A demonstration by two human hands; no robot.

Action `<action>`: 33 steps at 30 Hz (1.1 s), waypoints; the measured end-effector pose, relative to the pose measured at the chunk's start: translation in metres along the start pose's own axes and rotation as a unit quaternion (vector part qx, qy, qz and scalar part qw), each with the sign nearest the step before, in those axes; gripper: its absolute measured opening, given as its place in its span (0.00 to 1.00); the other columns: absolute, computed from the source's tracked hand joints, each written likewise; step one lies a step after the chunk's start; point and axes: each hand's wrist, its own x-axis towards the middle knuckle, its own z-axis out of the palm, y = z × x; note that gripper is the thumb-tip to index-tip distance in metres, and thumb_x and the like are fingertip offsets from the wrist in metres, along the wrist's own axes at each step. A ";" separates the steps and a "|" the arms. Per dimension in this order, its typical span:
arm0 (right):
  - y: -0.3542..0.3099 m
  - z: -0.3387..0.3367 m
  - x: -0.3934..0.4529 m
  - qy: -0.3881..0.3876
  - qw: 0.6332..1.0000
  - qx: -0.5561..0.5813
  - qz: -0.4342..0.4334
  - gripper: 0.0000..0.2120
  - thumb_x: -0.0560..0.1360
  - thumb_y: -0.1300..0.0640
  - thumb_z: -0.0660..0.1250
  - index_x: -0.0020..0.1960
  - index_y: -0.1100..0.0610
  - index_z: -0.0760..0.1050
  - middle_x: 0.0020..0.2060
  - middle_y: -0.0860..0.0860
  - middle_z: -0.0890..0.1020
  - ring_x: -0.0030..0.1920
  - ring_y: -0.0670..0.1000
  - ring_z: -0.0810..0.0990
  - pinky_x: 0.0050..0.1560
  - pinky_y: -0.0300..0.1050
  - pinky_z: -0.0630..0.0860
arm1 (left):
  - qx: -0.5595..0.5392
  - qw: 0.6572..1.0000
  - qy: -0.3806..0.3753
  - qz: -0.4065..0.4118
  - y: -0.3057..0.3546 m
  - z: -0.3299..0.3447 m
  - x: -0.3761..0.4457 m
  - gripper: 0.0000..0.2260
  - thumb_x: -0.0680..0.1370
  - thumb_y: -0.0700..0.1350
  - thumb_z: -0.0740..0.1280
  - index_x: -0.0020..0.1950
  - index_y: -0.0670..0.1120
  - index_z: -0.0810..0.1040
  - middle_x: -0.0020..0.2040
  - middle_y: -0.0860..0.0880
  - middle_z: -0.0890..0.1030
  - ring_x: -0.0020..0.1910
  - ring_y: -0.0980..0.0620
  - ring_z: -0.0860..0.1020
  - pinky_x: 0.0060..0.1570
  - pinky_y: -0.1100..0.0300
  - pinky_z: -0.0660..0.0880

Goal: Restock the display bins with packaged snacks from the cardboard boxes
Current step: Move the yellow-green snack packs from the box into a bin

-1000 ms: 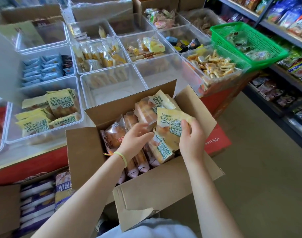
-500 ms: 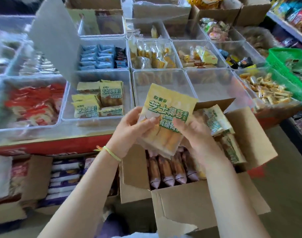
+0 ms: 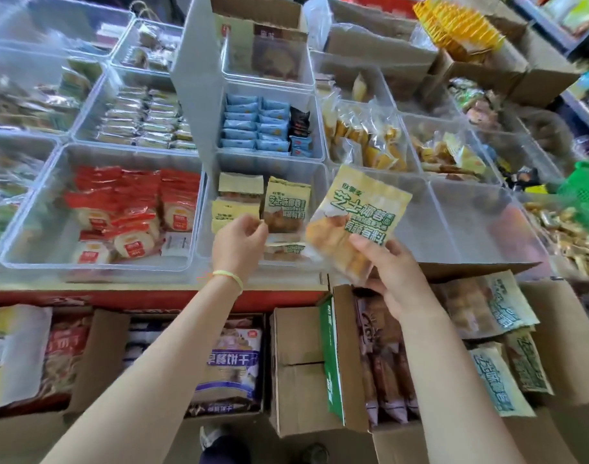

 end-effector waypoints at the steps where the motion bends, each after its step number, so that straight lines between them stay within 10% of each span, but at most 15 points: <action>1: -0.002 0.000 0.006 0.022 1.000 0.000 -0.004 0.14 0.75 0.52 0.73 0.59 0.52 0.80 0.51 0.47 0.86 0.49 0.49 0.85 0.44 0.49 0.81 | 0.109 0.993 0.021 0.046 -0.008 0.001 0.010 0.08 0.78 0.47 0.66 0.48 0.45 0.82 0.46 0.47 0.82 0.47 0.44 0.79 0.44 0.54 0.74; 7: -0.014 0.005 0.042 0.024 0.987 -0.142 -0.077 0.09 0.75 0.55 0.74 0.51 0.43 0.78 0.46 0.39 0.85 0.51 0.42 0.82 0.44 0.39 0.79 | 0.437 0.851 -0.133 0.259 -0.022 0.028 0.055 0.13 0.77 0.53 0.68 0.59 0.51 0.80 0.77 0.42 0.62 0.78 0.40 0.54 0.76 0.42 0.51; 12: -0.007 0.011 0.082 -0.026 0.931 -0.346 -0.115 0.20 0.72 0.50 0.75 0.62 0.40 0.76 0.56 0.46 0.75 0.58 0.46 0.76 0.58 0.45 0.73 | 0.574 0.762 -0.168 0.248 -0.038 0.055 0.077 0.13 0.79 0.56 0.64 0.60 0.53 0.79 0.81 0.42 0.52 0.79 0.40 0.45 0.74 0.34 0.39; 24: 0.026 0.031 0.129 -0.180 0.843 -0.492 -0.117 0.26 0.71 0.57 0.74 0.67 0.42 0.73 0.62 0.47 0.69 0.60 0.48 0.71 0.58 0.43 0.69 | 0.338 0.910 -0.156 0.182 -0.044 0.060 0.148 0.10 0.78 0.54 0.67 0.52 0.50 0.85 0.56 0.51 0.83 0.62 0.46 0.71 0.61 0.50 0.66; 29: 0.048 0.056 0.151 -0.248 0.749 -0.614 -0.034 0.21 0.75 0.54 0.66 0.68 0.46 0.75 0.76 0.52 0.60 0.77 0.57 0.55 0.74 0.59 0.62 | 0.321 0.910 -0.181 0.191 -0.037 0.056 0.151 0.09 0.78 0.53 0.68 0.50 0.50 0.85 0.53 0.50 0.83 0.59 0.45 0.73 0.57 0.52 0.66; 33: 0.053 0.076 0.158 -0.215 0.682 -0.699 -0.009 0.19 0.79 0.49 0.65 0.70 0.49 0.75 0.67 0.58 0.69 0.62 0.60 0.75 0.61 0.51 0.75 | 0.401 0.869 -0.193 0.217 -0.042 0.058 0.143 0.11 0.79 0.55 0.65 0.48 0.51 0.84 0.55 0.52 0.82 0.59 0.47 0.73 0.59 0.52 0.67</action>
